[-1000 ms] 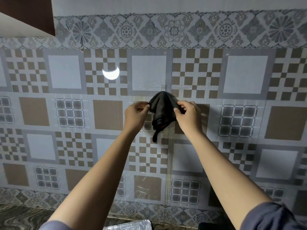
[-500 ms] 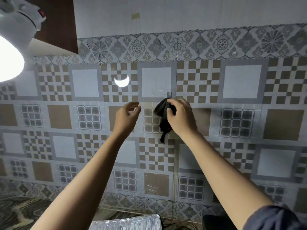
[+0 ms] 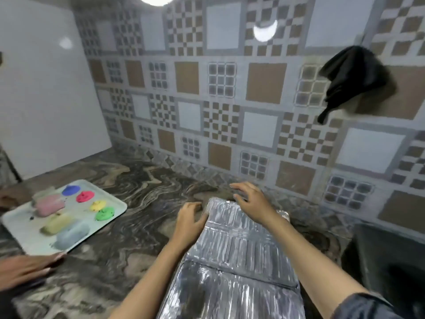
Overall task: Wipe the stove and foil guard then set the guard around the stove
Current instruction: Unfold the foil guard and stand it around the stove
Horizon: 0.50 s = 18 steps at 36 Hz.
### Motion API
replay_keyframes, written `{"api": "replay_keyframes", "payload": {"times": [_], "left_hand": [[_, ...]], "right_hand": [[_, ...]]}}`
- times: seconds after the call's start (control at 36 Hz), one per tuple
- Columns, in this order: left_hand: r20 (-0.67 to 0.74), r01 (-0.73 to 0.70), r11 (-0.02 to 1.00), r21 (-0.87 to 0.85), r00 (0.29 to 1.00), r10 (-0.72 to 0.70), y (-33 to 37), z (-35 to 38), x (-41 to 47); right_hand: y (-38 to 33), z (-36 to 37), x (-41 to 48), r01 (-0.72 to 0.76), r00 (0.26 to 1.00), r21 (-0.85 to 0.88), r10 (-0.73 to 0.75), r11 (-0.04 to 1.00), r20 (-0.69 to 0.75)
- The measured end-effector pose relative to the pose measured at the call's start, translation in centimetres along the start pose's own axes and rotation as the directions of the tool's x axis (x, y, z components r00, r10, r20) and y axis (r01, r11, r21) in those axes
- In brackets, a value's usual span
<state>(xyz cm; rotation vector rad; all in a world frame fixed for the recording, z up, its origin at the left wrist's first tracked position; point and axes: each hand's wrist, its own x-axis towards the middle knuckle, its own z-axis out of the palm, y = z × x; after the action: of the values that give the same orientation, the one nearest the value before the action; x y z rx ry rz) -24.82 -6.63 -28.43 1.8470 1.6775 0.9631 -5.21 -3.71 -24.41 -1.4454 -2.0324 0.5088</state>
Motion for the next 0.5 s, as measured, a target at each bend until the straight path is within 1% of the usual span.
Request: {"api": "replay_keyframes", "payload": {"times": [0.08,0.17,0.25,0.28,0.39,0.5], "left_hand": [[0.030,0.088,0.993,0.078,0.995,-0.090,-4.5,1.0,-3.6],[0.085,0.147,0.976,0.162,0.983,-0.162,-7.7,2.3,-6.5],[0.073,0.130,0.971,0.200,0.986,-0.147,-10.3,3.6,-8.7],[0.061,0.119,0.971,0.207,0.989,-0.134,-11.0,4.0,-9.2],[0.125,0.147,0.950,0.275,0.974,-0.187,-12.3,4.9,-10.6],[0.149,0.176,0.936,0.306,0.962,-0.230,-12.7,5.3,-10.7]], "right_hand": [[1.1,5.9,-0.8,0.019,0.989,-0.030,-0.014,0.999,0.147],[1.8,10.8,-1.3,0.050,0.962,-0.087,-0.024,0.995,0.273],[2.2,14.5,-1.2,0.093,0.924,-0.137,-0.034,0.986,0.382],[2.3,15.5,-1.1,0.110,0.908,-0.152,-0.037,0.982,0.418],[2.1,18.1,-0.4,0.204,0.825,-0.160,-0.082,0.966,0.560],[2.7,19.3,0.4,0.296,0.778,-0.226,-0.097,0.928,0.620]]}}
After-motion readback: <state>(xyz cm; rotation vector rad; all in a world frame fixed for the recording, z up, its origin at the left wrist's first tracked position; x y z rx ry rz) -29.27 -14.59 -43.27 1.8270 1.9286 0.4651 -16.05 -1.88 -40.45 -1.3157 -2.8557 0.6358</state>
